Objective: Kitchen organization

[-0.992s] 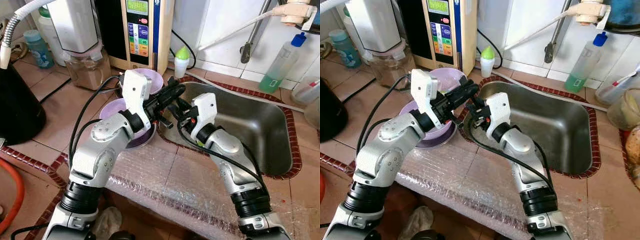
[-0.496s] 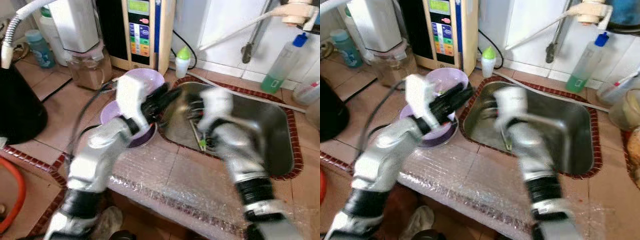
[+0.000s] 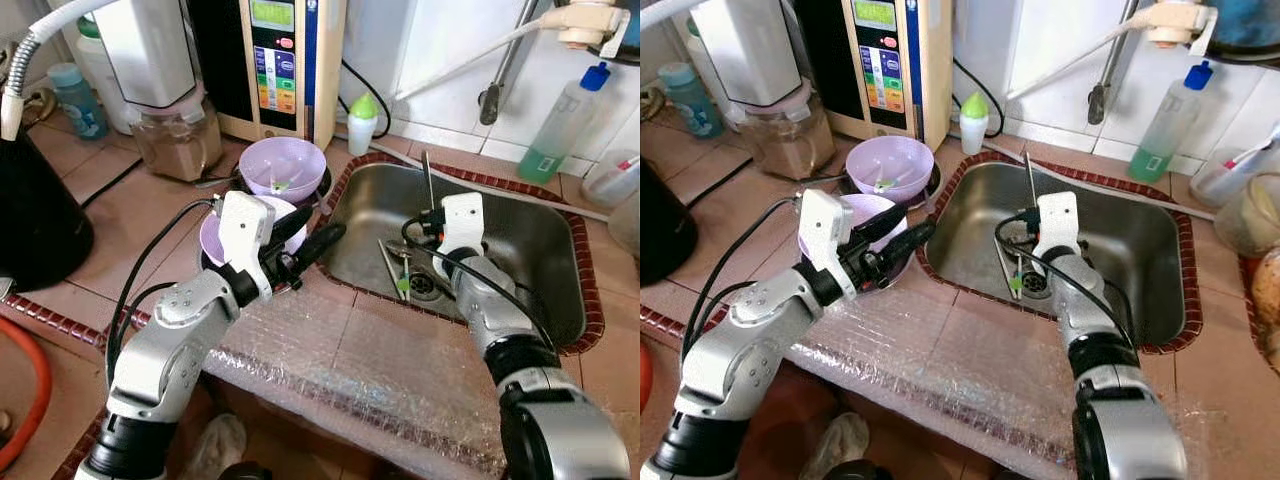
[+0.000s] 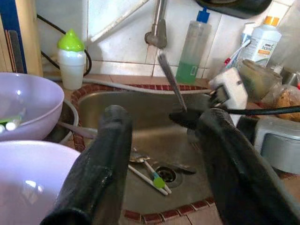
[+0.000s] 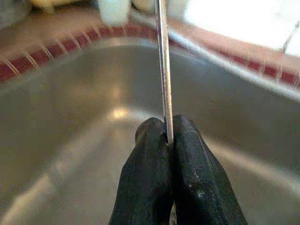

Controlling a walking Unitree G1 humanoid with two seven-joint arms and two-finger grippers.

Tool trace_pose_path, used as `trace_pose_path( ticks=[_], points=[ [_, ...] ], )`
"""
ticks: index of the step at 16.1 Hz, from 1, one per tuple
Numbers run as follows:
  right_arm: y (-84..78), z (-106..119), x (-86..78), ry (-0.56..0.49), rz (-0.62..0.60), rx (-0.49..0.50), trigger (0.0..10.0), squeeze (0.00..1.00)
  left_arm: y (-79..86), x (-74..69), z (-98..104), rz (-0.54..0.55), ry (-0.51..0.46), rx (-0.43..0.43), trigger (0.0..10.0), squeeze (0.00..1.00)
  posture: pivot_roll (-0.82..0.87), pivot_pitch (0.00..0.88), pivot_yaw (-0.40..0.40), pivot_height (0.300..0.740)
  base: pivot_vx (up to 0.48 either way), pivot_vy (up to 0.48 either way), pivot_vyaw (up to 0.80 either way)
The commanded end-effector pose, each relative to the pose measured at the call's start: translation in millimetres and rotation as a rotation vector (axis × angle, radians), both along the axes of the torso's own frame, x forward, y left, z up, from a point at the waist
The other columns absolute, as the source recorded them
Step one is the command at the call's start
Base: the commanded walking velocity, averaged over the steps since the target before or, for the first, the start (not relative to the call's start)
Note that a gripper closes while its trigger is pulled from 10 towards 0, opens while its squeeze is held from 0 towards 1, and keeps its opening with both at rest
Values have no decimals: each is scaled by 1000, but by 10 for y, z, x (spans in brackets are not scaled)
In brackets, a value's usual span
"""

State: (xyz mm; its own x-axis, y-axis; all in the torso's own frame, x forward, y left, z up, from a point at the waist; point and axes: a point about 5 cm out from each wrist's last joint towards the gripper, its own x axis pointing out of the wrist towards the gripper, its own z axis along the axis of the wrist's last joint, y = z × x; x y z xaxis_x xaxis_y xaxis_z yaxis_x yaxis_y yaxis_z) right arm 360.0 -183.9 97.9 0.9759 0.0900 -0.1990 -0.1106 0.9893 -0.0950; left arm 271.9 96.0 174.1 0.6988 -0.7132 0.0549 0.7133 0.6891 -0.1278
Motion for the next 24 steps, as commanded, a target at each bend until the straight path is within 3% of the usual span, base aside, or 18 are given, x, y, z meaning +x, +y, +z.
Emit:
trace_pose_path(
  ticks=[1, 2, 3, 4, 5, 10, 13, 17, 18, 20, 22, 24],
  points=[
    [-36, -68, -7, 35, -32, -4, 2353, 0, 16, -50, 7, -13, 5, 15, 10000, 1000, 41, 0, 6, 740, 0, 0, 0],
    [-32, -169, -43, 82, -38, 6, 10000, 0, 25, -84, -30, -26, 21, 33, 10000, 1000, 41, 0, 6, 740, 0, 0, 0],
    [-36, -189, -50, 89, -46, 5, 10000, 145, 27, -96, -45, -34, 27, 42, 10000, 1000, 41, 0, 6, 740, 0, 0, 0],
    [-38, -218, -61, 99, -52, 4, 10000, 914, 31, -109, -67, -40, 36, 54, 10000, 1000, 41, 0, 6, 740, 0, 0, 0],
    [-31, -283, -91, 124, -52, 22, 10000, 1000, 25, -135, -95, -65, 54, 83, 10000, 1000, 42, 0, 8, 740, 0, 0, 0],
    [-42, -350, -121, 154, -53, 22, 10000, 1000, 19, -153, -128, -126, 74, 153, 10000, 1000, 36, 0, 12, 740, 0, 0, 0],
    [-61, -330, -115, 140, -62, 36, 10000, 1000, 40, -126, -155, -89, 72, 192, 10000, 1000, 29, 0, 17, 740, 0, 0, 0],
    [-52, -50, -83, -82, -66, 62, 10000, 1000, 148, 37, -116, 234, 8, 127, 10000, 1000, 24, 0, 13, 740, 0, 0, 0],
    [72, 90, -101, -163, 13, 25, 10000, 1000, 193, 50, -73, 301, -12, 78, 10000, 1000, 26, 0, 12, 740, 0, 0, 0],
    [155, 295, -141, -250, 12, 41, 10000, 1000, 208, 37, -84, 331, -6, 66, 10000, 1000, 15, 0, 18, 740, 0, 0, 0],
    [141, 320, -224, -266, -29, 90, 10000, 1000, 226, 12, -140, 352, 2, 73, 10000, 965, 13, 0, 22, 740, 0, 0, 0],
    [90, 283, -402, -292, -63, 61, 10000, 1000, 327, -42, -214, 436, 0, 71, 10000, 973, 7, 0, 28, 740, 0, 0, 0]
  ],
)
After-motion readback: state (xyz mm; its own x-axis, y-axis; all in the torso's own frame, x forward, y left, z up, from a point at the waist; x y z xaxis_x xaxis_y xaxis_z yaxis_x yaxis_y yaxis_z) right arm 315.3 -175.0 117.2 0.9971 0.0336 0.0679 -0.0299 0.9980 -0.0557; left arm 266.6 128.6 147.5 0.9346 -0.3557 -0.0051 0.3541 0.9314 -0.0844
